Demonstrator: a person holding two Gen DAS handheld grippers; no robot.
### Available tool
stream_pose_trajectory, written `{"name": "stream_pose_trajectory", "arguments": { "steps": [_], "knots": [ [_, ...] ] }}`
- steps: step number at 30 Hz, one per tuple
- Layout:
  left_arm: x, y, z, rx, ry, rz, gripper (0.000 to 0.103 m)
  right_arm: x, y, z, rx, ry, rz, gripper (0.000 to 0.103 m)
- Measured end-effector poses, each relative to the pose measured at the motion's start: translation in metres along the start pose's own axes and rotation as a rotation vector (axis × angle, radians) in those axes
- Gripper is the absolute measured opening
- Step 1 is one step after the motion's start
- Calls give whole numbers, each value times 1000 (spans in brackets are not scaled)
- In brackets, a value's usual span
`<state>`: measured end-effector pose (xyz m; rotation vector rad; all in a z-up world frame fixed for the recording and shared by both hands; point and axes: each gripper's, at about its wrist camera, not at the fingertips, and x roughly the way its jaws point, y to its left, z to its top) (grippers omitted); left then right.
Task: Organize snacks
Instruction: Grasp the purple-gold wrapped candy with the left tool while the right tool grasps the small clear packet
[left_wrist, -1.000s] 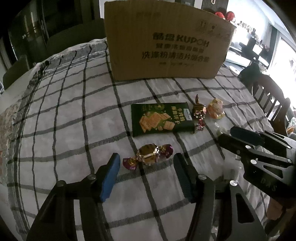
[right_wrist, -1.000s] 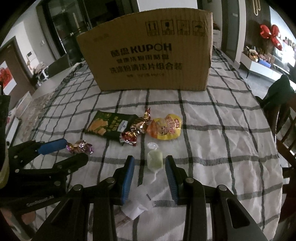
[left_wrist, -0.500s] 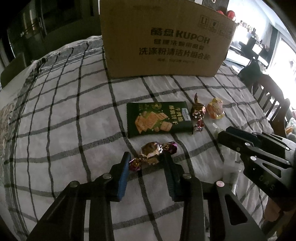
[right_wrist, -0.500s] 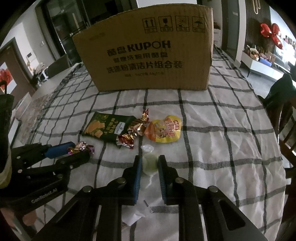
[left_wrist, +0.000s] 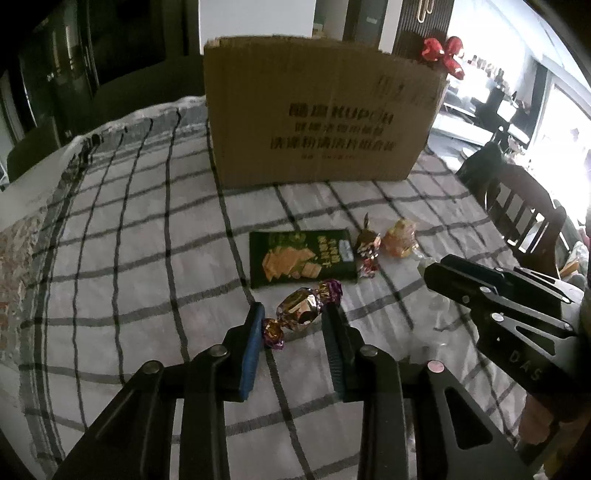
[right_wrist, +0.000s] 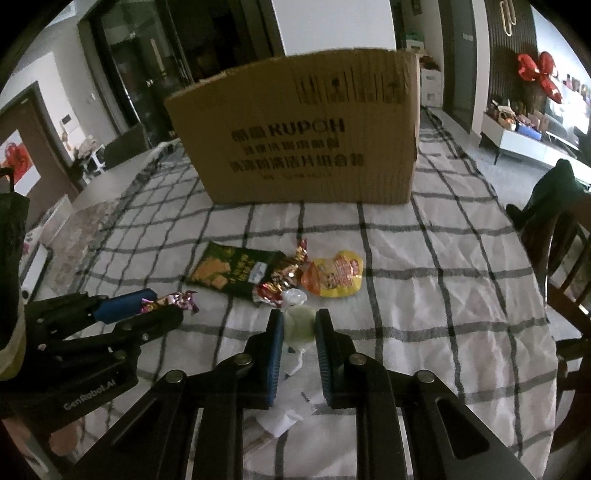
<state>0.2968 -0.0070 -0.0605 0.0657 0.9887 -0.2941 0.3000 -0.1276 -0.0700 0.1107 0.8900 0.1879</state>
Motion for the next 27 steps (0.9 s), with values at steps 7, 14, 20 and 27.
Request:
{"name": "stream_pose_trajectory", "arguments": {
  "steps": [7, 14, 20, 27],
  "knots": [
    [-18, -3, 4, -2, -55, 4, 2, -18, 3, 7, -2, -43, 18, 19],
    [-15, -3, -1, -3, -27, -33, 8, -22, 8, 5, -9, -47, 30, 19],
    [-9, -1, -16, 22, -1, -39, 28, -17, 11, -6, -1, -18, 33, 19],
    [5, 4, -27, 9, 49, -58, 29, -9, 20, -19, -6, 14, 53, 19]
  ]
}}
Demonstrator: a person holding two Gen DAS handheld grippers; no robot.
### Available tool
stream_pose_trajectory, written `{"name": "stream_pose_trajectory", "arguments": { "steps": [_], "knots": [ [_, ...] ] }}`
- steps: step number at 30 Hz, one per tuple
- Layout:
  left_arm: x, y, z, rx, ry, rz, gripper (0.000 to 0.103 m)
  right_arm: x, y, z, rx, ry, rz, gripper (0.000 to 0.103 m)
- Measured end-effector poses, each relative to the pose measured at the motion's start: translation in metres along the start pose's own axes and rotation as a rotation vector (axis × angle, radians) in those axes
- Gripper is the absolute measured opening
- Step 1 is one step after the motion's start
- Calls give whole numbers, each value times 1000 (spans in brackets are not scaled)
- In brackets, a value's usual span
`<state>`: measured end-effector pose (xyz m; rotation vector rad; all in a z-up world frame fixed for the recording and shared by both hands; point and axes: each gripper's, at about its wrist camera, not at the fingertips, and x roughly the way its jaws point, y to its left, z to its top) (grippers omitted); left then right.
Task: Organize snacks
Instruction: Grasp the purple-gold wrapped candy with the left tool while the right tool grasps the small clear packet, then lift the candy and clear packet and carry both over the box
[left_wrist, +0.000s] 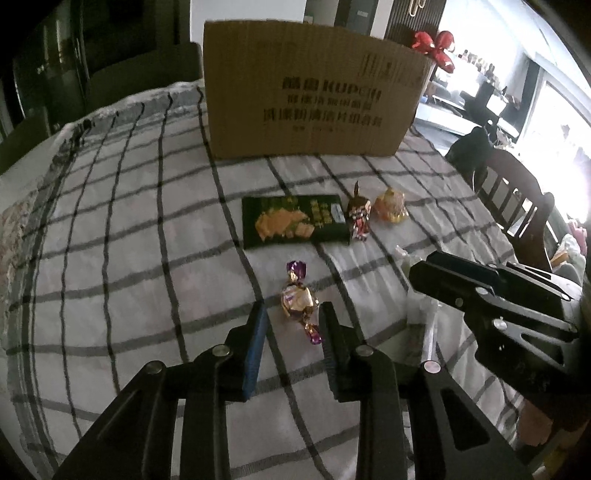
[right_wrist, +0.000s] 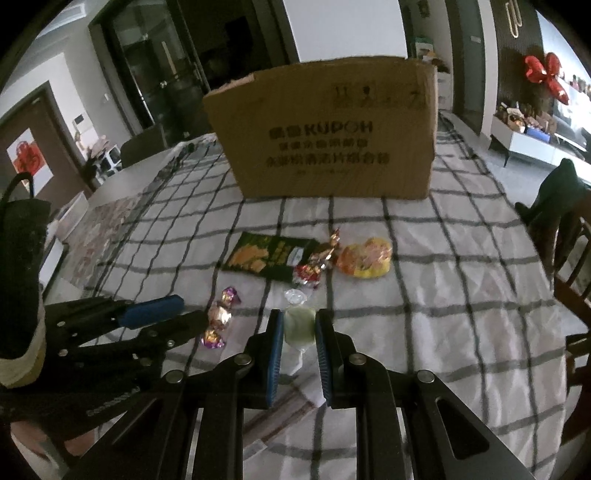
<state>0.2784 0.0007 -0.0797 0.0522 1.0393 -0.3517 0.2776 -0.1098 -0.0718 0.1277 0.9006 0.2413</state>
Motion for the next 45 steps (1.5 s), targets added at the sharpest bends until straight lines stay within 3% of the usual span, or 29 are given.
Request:
{"name": "stream_pose_trajectory", "arguments": {
  "steps": [14, 22, 36, 45],
  "knots": [
    [25, -7, 8, 1, 28, 22, 25, 6, -6, 0, 18, 14, -3, 19],
    [-6, -10, 20, 8, -54, 44, 25, -2, -9, 8, 25, -10, 9, 19],
    [-58, -15, 91, 39, -242, 63, 25, -43, -7, 73, -19, -191, -4, 19],
    [-70, -12, 152, 45, -315, 75, 25, -56, -8, 130, -70, -279, -40, 19]
  ]
}}
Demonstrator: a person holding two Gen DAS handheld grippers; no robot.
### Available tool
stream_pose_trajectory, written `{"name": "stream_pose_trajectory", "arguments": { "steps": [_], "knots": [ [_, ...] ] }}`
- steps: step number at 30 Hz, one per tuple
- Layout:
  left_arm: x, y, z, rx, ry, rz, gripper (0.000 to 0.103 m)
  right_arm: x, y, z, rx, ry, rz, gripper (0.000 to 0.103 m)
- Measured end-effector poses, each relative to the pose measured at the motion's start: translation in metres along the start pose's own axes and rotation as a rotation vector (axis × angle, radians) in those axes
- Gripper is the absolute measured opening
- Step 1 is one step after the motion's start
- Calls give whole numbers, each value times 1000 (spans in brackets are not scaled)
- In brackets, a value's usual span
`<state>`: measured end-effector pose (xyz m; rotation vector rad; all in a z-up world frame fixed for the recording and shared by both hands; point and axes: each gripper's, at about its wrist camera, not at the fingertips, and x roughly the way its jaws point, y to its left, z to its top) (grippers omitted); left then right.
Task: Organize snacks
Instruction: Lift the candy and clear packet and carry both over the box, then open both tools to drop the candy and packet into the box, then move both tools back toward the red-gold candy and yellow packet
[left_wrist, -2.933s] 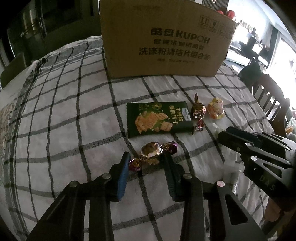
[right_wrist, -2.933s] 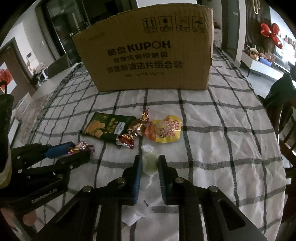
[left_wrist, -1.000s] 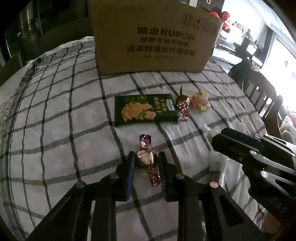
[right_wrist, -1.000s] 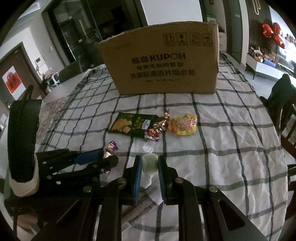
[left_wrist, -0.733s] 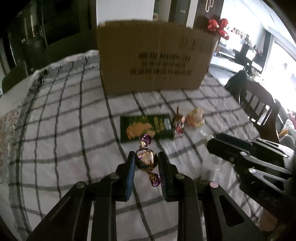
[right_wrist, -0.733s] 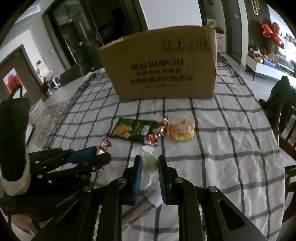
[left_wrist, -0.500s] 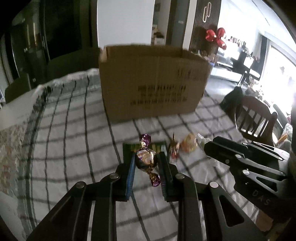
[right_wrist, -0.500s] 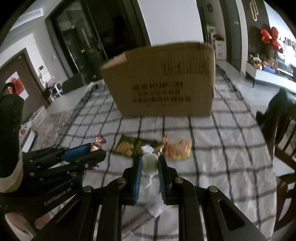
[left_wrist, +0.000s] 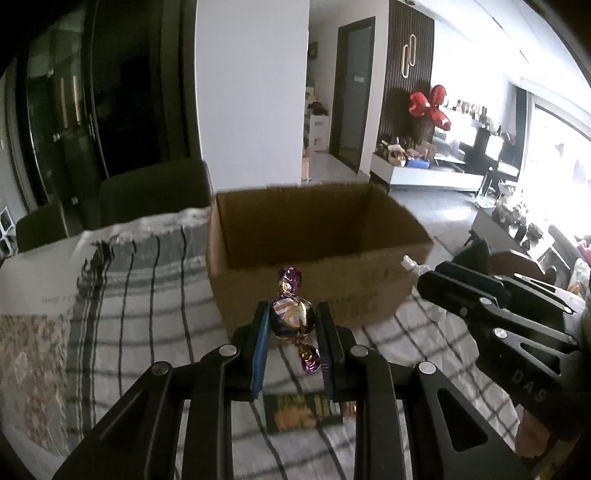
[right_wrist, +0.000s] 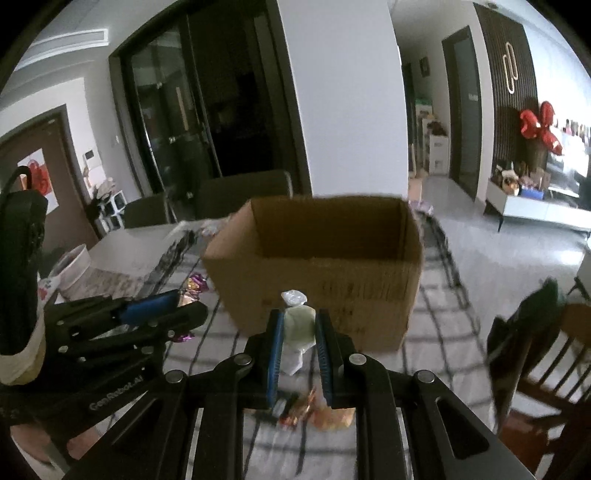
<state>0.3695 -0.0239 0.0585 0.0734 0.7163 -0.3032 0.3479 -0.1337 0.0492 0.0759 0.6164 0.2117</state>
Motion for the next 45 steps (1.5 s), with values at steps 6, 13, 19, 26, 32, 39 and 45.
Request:
{"name": "stream_pose_trajectory", "arguments": {
  "steps": [6, 13, 19, 26, 32, 39, 45],
  "knots": [
    [17, 6, 37, -5, -11, 1, 25, 15, -9, 40, -24, -17, -21, 19],
    [45, 7, 67, 0, 4, 0, 25, 43, -23, 65, -10, 18, -30, 19],
    [57, 9, 70, 3, 11, 31, 55, 55, -29, 67, -3, 41, -59, 23],
    [34, -7, 43, 70, -20, 23, 55, 38, -35, 48, 7, 20, -88, 34],
    [20, -19, 11, 98, -13, -4, 55, 23, -35, 22, 10, 21, -67, 34],
    [14, -32, -23, 138, 10, -28, 54, 12, -33, -8, 3, 42, -55, 34],
    [26, -44, -52, 174, 87, -64, 45, 13, -34, -35, -11, 93, -48, 34]
  ]
}}
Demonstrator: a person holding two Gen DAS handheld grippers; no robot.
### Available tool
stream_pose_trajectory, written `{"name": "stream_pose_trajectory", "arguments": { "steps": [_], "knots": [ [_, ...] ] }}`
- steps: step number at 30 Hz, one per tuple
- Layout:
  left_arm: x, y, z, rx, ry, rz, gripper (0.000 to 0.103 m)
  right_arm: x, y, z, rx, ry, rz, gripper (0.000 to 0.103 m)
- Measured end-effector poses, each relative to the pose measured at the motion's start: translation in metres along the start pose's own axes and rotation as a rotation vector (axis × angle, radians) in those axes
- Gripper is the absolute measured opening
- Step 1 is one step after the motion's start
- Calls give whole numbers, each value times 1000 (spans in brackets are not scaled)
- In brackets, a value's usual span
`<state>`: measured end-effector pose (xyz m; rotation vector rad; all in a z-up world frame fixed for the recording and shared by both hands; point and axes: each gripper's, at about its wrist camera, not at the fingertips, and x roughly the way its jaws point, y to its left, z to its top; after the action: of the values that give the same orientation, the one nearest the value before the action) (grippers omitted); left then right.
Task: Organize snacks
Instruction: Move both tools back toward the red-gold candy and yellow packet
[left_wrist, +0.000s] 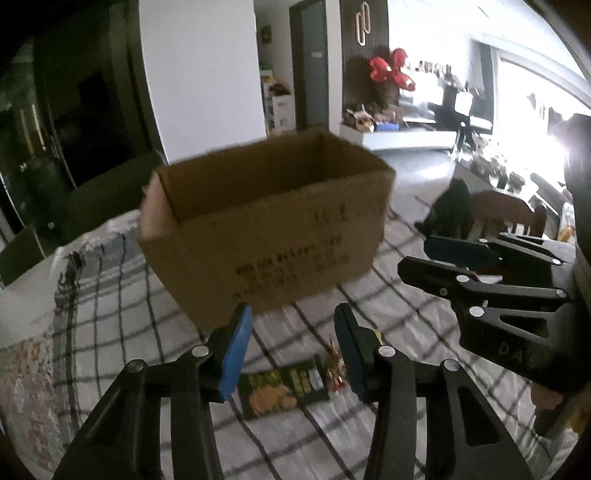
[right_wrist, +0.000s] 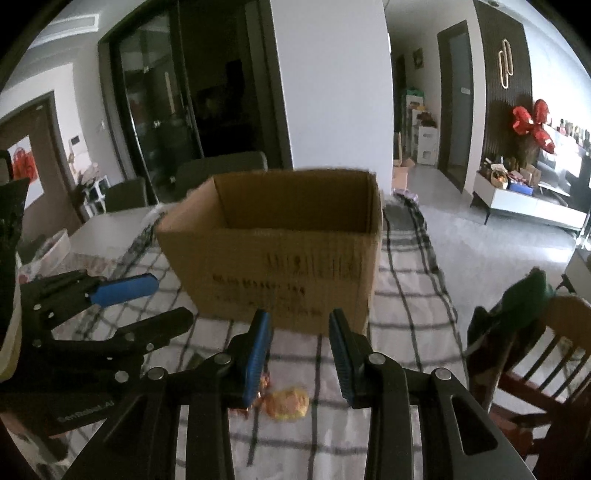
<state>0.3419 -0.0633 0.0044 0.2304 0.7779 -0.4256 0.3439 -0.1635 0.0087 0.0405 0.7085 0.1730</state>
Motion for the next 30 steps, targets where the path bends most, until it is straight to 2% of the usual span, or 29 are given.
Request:
{"name": "stream_pose_trajectory", "arguments": {
  "steps": [14, 22, 25, 30],
  "knots": [
    [44, -16, -37, 25, 146, -79, 32, 36, -7, -51, 35, 158, 45, 34],
    [65, -23, -43, 28, 183, -141, 27, 40, -10, -62, 60, 185, 38, 34],
    [72, -26, -42, 26, 189, -142, 21, 41, -14, -64, 71, 190, 36, 34],
    [82, -30, -42, 18, 190, -151, 19, 44, -17, -68, 84, 200, 31, 34]
  ]
}}
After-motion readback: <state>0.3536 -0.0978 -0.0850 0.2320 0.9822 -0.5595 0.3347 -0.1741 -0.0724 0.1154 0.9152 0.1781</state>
